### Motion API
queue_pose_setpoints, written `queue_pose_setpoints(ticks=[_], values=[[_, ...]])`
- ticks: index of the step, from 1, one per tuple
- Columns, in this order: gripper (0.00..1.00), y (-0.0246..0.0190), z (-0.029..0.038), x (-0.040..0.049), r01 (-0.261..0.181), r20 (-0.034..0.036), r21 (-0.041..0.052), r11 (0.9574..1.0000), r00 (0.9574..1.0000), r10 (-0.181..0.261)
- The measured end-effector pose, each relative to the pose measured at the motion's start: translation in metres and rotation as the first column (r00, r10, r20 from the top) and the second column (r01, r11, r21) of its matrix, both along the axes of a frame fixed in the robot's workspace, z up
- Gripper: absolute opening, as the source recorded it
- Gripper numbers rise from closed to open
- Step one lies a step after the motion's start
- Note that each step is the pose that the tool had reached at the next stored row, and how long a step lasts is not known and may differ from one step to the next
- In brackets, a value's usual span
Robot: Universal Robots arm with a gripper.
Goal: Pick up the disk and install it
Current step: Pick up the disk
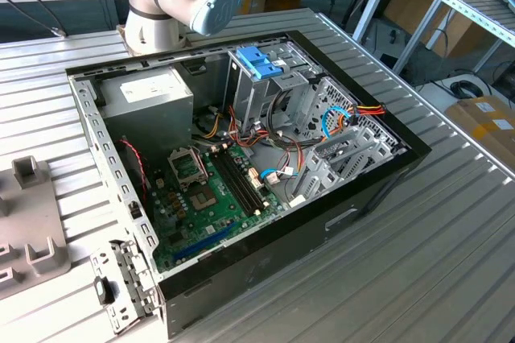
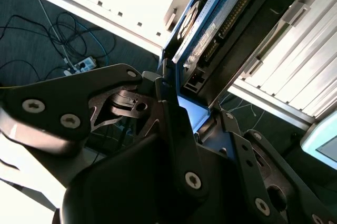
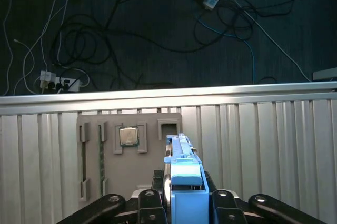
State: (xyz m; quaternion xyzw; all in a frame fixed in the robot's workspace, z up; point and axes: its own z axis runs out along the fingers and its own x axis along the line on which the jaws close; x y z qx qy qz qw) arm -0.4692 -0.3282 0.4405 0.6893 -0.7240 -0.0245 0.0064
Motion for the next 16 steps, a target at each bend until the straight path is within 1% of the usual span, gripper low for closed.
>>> queue_pose_setpoints(ticks=[16], values=[[0.37, 0.0000, 0.0086, 0.0000, 0.000, 0.0000, 0.0000, 1.0000, 1.0000, 0.000]])
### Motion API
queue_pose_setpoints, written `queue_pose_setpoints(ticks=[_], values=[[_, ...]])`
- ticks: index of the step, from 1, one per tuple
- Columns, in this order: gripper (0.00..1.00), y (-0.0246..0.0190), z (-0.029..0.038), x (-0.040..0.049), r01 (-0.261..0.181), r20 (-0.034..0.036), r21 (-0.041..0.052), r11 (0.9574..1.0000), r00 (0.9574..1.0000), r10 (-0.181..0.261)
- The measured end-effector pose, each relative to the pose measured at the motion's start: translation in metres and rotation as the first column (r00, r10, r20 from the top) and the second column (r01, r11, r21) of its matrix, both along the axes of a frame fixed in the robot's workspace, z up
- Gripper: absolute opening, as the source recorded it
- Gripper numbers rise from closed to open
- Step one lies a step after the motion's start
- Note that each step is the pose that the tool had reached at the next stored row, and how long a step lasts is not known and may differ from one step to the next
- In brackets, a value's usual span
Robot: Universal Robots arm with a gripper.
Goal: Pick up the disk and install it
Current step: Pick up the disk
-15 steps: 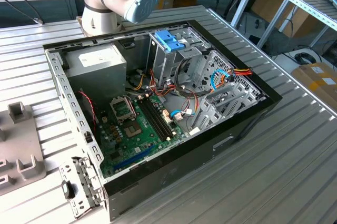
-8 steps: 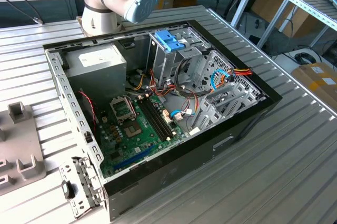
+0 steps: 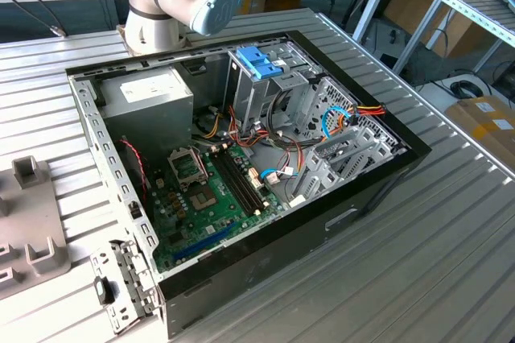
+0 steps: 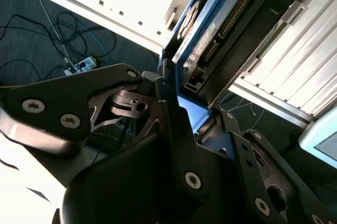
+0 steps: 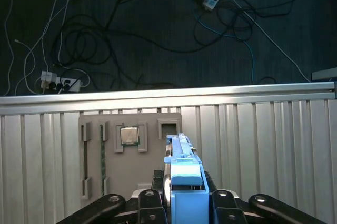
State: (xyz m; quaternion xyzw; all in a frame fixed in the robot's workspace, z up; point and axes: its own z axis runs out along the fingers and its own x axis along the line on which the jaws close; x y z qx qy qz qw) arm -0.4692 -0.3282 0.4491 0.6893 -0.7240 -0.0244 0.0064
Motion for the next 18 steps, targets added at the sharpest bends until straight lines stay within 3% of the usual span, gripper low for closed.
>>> queue_pose_setpoints(ticks=[18], values=[[0.37, 0.0000, 0.0077, 0.0000, 0.000, 0.0000, 0.0000, 1.0000, 1.0000, 0.000]])
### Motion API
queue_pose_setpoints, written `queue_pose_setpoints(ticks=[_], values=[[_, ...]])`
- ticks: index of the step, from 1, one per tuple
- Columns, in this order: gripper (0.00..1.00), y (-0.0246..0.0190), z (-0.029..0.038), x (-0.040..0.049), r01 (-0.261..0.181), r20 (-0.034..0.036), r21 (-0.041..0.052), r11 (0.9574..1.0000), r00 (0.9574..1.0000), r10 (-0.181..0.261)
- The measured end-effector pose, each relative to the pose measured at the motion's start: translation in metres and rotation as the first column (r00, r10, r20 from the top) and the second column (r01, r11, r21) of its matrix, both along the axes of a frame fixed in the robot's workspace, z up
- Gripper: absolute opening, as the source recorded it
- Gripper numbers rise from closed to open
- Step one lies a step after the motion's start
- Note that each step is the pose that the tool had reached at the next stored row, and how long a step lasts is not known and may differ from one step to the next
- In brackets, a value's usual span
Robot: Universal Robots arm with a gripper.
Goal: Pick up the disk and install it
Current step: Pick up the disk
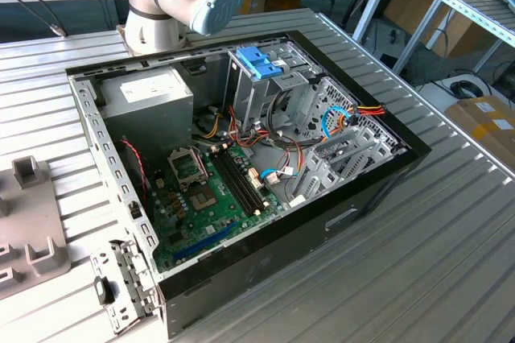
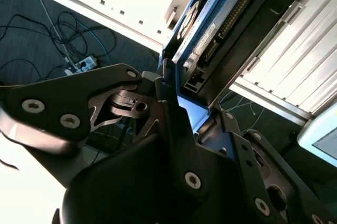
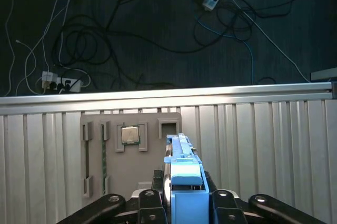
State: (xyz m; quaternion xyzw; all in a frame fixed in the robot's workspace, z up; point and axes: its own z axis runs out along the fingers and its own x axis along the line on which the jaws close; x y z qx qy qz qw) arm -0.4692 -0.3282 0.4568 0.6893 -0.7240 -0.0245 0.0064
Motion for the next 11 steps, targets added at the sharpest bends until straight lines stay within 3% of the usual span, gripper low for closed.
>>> queue_pose_setpoints(ticks=[11], values=[[0.37, 0.0000, 0.0053, 0.0000, 0.000, 0.0000, 0.0000, 1.0000, 1.0000, 0.000]])
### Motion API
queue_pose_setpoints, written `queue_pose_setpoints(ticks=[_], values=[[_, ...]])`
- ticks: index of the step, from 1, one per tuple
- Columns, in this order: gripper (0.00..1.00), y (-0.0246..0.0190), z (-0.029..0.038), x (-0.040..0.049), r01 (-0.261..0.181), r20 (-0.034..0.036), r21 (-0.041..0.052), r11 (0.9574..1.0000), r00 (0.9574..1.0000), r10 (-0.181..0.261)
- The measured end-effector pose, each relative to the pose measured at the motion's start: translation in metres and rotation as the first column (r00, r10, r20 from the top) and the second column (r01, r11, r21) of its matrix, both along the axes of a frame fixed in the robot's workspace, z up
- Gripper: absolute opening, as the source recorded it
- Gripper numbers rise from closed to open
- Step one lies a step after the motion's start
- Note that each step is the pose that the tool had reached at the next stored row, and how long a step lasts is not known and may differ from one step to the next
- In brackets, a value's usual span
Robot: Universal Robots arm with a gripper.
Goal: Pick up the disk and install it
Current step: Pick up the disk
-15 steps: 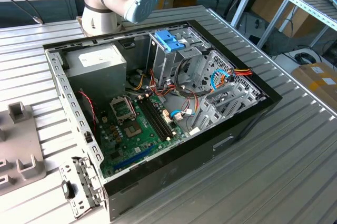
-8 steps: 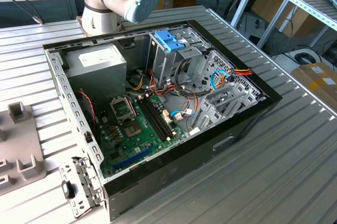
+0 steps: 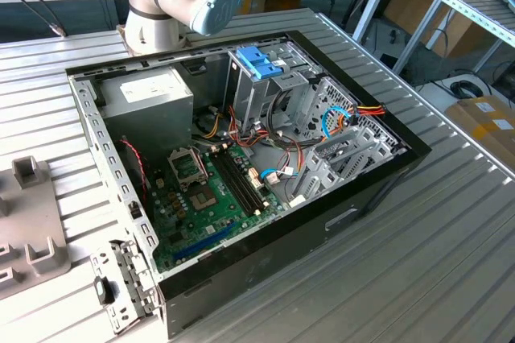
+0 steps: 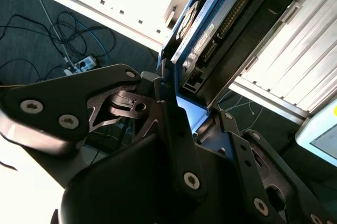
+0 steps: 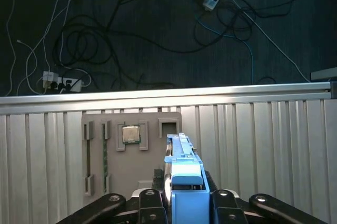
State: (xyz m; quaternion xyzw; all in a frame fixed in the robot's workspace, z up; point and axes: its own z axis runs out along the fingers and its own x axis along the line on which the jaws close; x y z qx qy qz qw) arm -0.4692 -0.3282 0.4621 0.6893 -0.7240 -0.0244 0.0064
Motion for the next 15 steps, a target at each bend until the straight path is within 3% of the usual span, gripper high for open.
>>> queue_pose_setpoints(ticks=[15], values=[[0.37, 0.0000, 0.0101, 0.0000, 0.000, -0.0001, 0.0000, 1.0000, 1.0000, 0.000]])
